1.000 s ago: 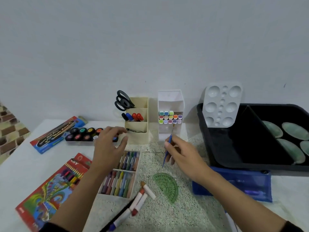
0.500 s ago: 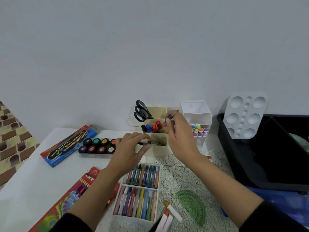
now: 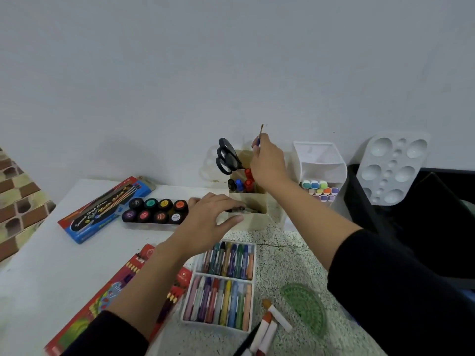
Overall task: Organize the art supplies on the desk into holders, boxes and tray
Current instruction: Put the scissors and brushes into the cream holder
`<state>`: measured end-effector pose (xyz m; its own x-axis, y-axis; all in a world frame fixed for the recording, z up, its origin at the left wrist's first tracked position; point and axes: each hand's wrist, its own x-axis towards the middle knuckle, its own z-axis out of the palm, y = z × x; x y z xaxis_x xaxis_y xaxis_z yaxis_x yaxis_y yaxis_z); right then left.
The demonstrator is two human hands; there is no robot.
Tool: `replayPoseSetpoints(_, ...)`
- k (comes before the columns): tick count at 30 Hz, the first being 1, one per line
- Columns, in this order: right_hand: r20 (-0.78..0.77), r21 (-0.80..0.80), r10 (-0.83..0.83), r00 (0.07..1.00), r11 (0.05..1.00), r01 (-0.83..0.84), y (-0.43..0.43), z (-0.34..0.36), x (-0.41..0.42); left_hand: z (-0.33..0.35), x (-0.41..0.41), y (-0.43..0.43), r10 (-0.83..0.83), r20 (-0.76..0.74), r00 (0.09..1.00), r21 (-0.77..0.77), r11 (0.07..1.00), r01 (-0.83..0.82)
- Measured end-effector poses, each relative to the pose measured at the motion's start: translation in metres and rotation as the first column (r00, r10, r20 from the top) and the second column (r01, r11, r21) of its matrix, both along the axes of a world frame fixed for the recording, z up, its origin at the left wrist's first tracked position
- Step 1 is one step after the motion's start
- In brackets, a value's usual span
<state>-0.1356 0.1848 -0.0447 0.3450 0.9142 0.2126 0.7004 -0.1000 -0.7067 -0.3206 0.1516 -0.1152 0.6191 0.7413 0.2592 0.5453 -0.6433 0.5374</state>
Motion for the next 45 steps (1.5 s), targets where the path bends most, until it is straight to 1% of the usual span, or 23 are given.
replayPoseSetpoints(2,0.028,-0.057,0.003,1.000,0.998,-0.002,0.001,-0.007,-0.001,-0.001,-0.001,-0.002,-0.002,0.005,1.000,0.000,1.000,0.002)
replayPoseSetpoints(5,0.070,-0.064,0.010,0.997,0.998,-0.005,-0.004,-0.009,-0.003,-0.002,-0.003,-0.005,-0.007,0.026,1.000,-0.022,1.000,0.008)
replayPoseSetpoints(8,0.079,-0.046,0.044,0.996,0.998,-0.040,-0.014,-0.007,-0.006,-0.001,-0.008,-0.011,-0.006,0.087,0.996,-0.061,0.998,0.011)
replayPoseSetpoints(11,0.107,0.012,0.103,0.989,0.994,-0.105,-0.041,-0.004,-0.012,0.003,-0.019,-0.023,0.037,0.139,0.990,-0.064,0.998,-0.029)
replayPoseSetpoints(14,0.067,0.123,0.164,0.984,0.977,-0.172,-0.084,-0.007,-0.018,0.007,-0.036,-0.042,0.057,0.169,0.984,-0.023,0.998,-0.054)
replayPoseSetpoints(16,0.024,0.185,0.212,0.977,0.959,-0.213,-0.115,-0.011,-0.019,0.010,-0.049,-0.059,0.056,0.159,0.986,-0.028,0.998,-0.052)
replayPoseSetpoints(18,-0.029,0.148,0.279,0.960,0.951,-0.271,-0.141,-0.015,-0.019,0.010,-0.060,-0.079,0.029,0.101,0.994,-0.054,0.998,-0.024)
replayPoseSetpoints(20,-0.074,0.018,0.384,0.920,0.923,-0.384,-0.166,-0.026,-0.018,0.004,-0.070,-0.099,-0.024,0.041,0.999,-0.100,0.995,0.028)
replayPoseSetpoints(22,-0.086,-0.096,0.497,0.863,0.858,-0.504,-0.191,-0.042,-0.017,-0.007,-0.078,-0.121,-0.101,-0.020,0.995,-0.142,0.985,0.097)
replayPoseSetpoints(23,-0.083,-0.125,0.555,0.828,0.818,-0.561,-0.202,-0.051,-0.017,-0.012,-0.082,-0.131,-0.135,-0.045,0.990,-0.162,0.979,0.126)
replayPoseSetpoints(26,0.005,-0.162,0.704,0.711,0.702,-0.694,-0.227,-0.073,-0.020,-0.023,-0.092,-0.154,-0.173,-0.095,0.980,-0.222,0.964,0.149)
replayPoseSetpoints(29,0.102,-0.210,0.780,0.618,0.624,-0.753,-0.235,-0.085,-0.025,-0.028,-0.096,-0.165,-0.187,-0.142,0.972,-0.234,0.960,0.151)
replayPoseSetpoints(31,0.196,-0.218,0.779,0.595,0.626,-0.748,-0.239,-0.093,-0.028,-0.029,-0.097,-0.169,-0.201,-0.195,0.960,-0.209,0.965,0.160)
replayPoseSetpoints(32,0.223,-0.216,0.767,0.602,0.641,-0.737,-0.241,-0.098,-0.029,-0.030,-0.097,-0.170,-0.209,-0.226,0.952,-0.196,0.966,0.165)
replayPoseSetpoints(36,0.241,-0.212,0.714,0.658,0.700,-0.682,-0.257,-0.117,-0.029,-0.036,-0.092,-0.178,-0.226,-0.342,0.912,-0.195,0.966,0.167)
replayPoseSetpoints(40,0.284,-0.196,0.672,0.684,0.739,-0.645,-0.272,-0.126,-0.025,-0.039,-0.089,-0.179,-0.214,-0.353,0.911,-0.246,0.960,0.130)
replayPoseSetpoints(45,0.286,-0.190,0.620,0.730,0.784,-0.591,-0.279,-0.128,-0.004,-0.032,-0.088,-0.171,-0.164,-0.352,0.921,-0.205,0.974,0.095)
